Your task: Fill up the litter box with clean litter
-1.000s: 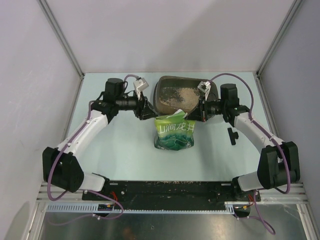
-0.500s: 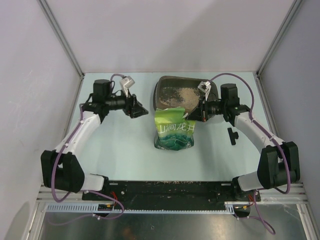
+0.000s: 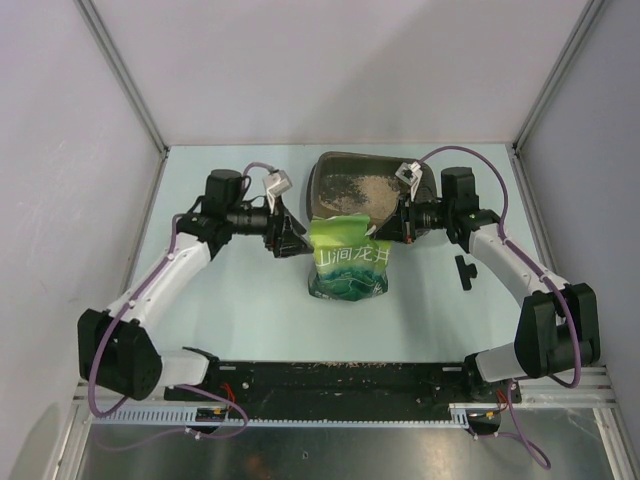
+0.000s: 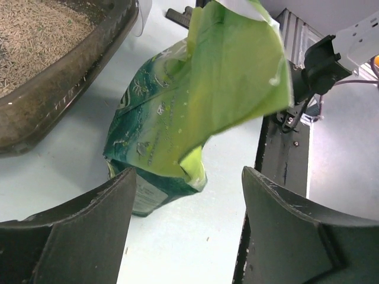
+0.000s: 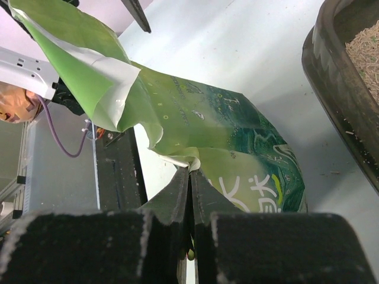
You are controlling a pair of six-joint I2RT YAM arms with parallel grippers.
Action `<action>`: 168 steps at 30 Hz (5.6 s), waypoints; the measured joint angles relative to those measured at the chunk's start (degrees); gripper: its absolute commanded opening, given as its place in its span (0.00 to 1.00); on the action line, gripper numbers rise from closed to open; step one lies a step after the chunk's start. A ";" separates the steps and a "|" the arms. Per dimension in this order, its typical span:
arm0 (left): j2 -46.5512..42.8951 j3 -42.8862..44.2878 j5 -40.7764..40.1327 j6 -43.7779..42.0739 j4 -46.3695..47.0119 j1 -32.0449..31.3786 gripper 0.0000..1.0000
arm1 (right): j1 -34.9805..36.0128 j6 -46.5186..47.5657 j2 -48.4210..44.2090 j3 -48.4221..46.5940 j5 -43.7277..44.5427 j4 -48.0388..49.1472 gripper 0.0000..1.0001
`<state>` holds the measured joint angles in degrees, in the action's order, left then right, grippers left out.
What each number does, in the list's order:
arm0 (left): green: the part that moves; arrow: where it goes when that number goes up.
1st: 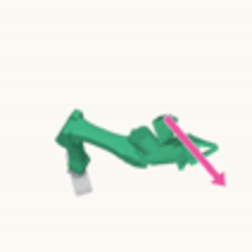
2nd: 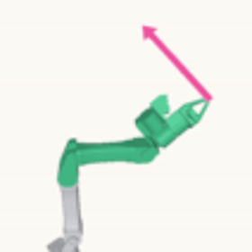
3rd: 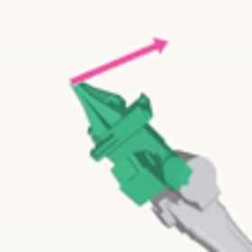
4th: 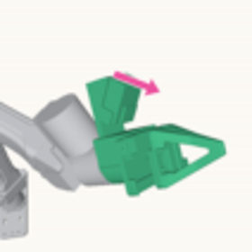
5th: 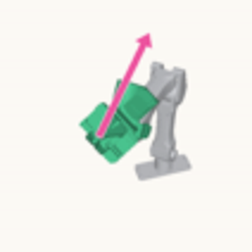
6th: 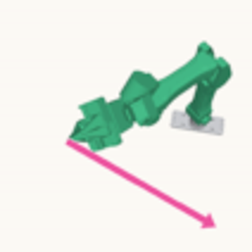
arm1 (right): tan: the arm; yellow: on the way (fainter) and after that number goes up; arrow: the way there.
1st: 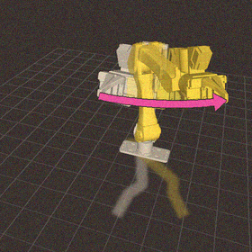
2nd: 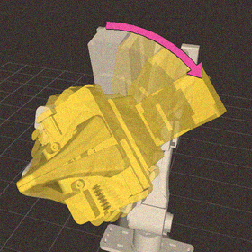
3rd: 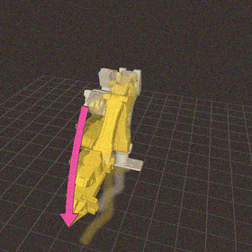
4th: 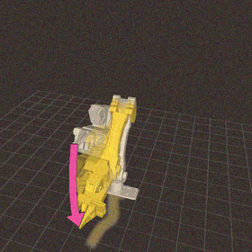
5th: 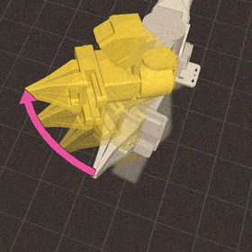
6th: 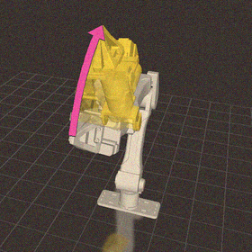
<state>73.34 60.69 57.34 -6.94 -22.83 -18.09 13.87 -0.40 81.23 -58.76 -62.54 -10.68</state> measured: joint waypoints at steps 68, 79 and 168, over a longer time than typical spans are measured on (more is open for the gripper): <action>24.76 6.51 19.82 45.72 10.08 4.09 0.00 | 0.02 -47.56 17.35 -5.68 -19.61 -5.53 0.00; 26.16 7.54 20.76 49.48 9.97 4.07 0.00 | -0.98 -44.19 16.39 -7.28 -16.85 -12.66 0.00; 0.92 -3.21 -35.58 -53.99 2.78 -22.10 0.14 | -0.94 -47.95 25.16 -14.23 -20.63 -9.53 0.29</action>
<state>74.26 57.47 21.76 -60.93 -20.05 -40.18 12.93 -48.36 106.39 -72.99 -83.18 -20.21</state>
